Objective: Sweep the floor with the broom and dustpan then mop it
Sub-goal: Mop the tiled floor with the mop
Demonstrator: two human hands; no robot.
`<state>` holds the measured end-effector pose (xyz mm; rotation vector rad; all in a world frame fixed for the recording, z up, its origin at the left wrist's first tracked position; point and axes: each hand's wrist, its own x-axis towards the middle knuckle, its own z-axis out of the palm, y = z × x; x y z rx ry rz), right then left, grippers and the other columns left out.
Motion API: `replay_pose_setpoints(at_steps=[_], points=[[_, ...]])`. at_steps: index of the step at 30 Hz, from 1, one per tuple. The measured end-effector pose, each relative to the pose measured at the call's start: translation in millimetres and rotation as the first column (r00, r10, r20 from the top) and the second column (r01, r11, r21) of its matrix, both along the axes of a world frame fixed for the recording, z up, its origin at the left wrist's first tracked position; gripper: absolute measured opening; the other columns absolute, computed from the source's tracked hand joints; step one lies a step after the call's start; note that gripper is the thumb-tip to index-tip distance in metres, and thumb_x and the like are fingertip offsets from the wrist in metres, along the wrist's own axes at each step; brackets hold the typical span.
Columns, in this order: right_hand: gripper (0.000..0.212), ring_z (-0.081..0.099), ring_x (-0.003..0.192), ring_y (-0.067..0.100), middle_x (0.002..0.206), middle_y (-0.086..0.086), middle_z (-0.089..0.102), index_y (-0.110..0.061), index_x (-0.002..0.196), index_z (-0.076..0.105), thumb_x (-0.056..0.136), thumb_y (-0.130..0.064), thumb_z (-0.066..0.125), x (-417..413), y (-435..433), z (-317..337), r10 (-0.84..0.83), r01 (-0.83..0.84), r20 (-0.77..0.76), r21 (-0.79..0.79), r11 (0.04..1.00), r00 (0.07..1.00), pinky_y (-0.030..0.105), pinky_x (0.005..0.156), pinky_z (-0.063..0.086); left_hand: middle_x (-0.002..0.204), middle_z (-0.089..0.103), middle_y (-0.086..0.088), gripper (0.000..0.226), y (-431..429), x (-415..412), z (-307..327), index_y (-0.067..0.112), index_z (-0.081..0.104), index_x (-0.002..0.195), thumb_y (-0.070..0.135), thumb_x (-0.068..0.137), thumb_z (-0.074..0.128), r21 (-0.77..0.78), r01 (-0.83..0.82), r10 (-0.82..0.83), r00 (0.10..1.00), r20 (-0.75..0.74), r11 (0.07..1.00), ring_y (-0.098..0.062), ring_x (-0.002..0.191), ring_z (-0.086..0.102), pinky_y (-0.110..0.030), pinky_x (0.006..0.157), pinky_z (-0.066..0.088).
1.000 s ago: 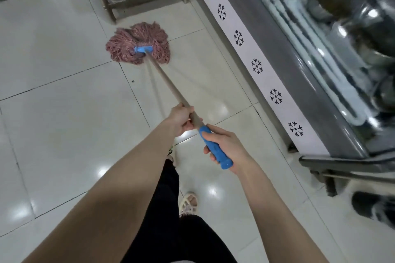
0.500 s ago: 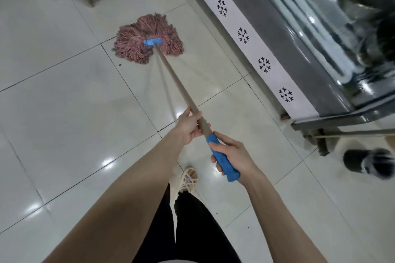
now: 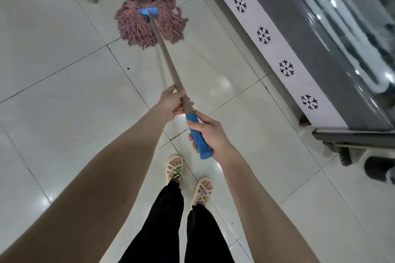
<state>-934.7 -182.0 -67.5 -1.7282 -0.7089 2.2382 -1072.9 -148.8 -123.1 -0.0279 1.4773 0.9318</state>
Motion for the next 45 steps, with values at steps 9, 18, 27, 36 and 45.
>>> replay_pose_setpoints(at_steps=[9,18,27,36,45], points=[[0.049,0.052,0.058,0.017,0.089,0.001,0.059,-0.023,0.134,0.055,0.088,-0.008,0.064,-75.9,61.7,-23.6,-0.001,0.001,-0.039,0.017,1.0,0.999,0.024,0.043,0.043,0.088,0.059,-0.011,0.05,67.8,-66.6,-6.9,0.014,0.026,0.147,0.014,0.101,0.045,-0.072,0.027,-0.039,0.986,-0.164,0.997,-0.019,0.071,0.064,-0.029,0.054,0.056],[0.045,0.05,0.056,0.014,0.08,0.007,0.054,-0.024,0.133,0.057,0.09,-0.012,0.061,21.4,30.3,-25.8,0.008,-0.009,0.031,0.02,1.0,0.999,0.022,0.04,0.038,0.097,0.052,-0.012,0.055,47.2,14.3,-11.8,0.016,0.02,0.149,0.005,0.1,0.042,-0.114,0.162,-0.17,0.983,-0.065,0.98,-0.025,0.074,0.063,-0.042,0.072,0.056],[0.046,0.048,0.047,0.012,0.065,0.008,0.051,-0.025,0.136,0.053,0.092,-0.013,0.061,182.1,-108.1,-13.8,-0.076,0.077,0.051,-0.013,0.997,0.996,0.022,0.037,0.037,0.114,0.056,-0.017,0.063,-79.1,173.7,-5.7,0.025,0.012,0.151,0.009,0.1,0.045,-0.147,0.262,-0.266,0.964,-0.006,0.954,-0.024,0.072,0.066,-0.039,0.065,0.059],[0.046,0.044,0.042,0.016,0.064,0.014,0.053,-0.028,0.134,0.054,0.09,-0.018,0.062,385.4,-287.6,32.2,-0.194,0.203,0.176,-0.037,0.978,0.965,0.022,0.039,0.036,0.123,0.053,-0.012,0.066,-241.4,390.1,13.8,0.031,0.007,0.151,0.011,0.1,0.043,-0.103,0.404,-0.395,0.913,0.099,0.909,-0.022,0.071,0.066,-0.035,0.062,0.059],[0.049,0.039,0.042,0.017,0.059,0.011,0.047,-0.032,0.136,0.049,0.091,-0.017,0.062,392.8,-369.9,32.3,-0.312,0.319,0.134,-0.036,0.947,0.941,0.023,0.04,0.033,0.113,0.055,-0.014,0.065,-309.0,410.8,19.2,0.028,0.012,0.151,0.009,0.099,0.046,-0.089,0.484,-0.477,0.874,0.089,0.87,-0.023,0.068,0.065,-0.037,0.065,0.059]])
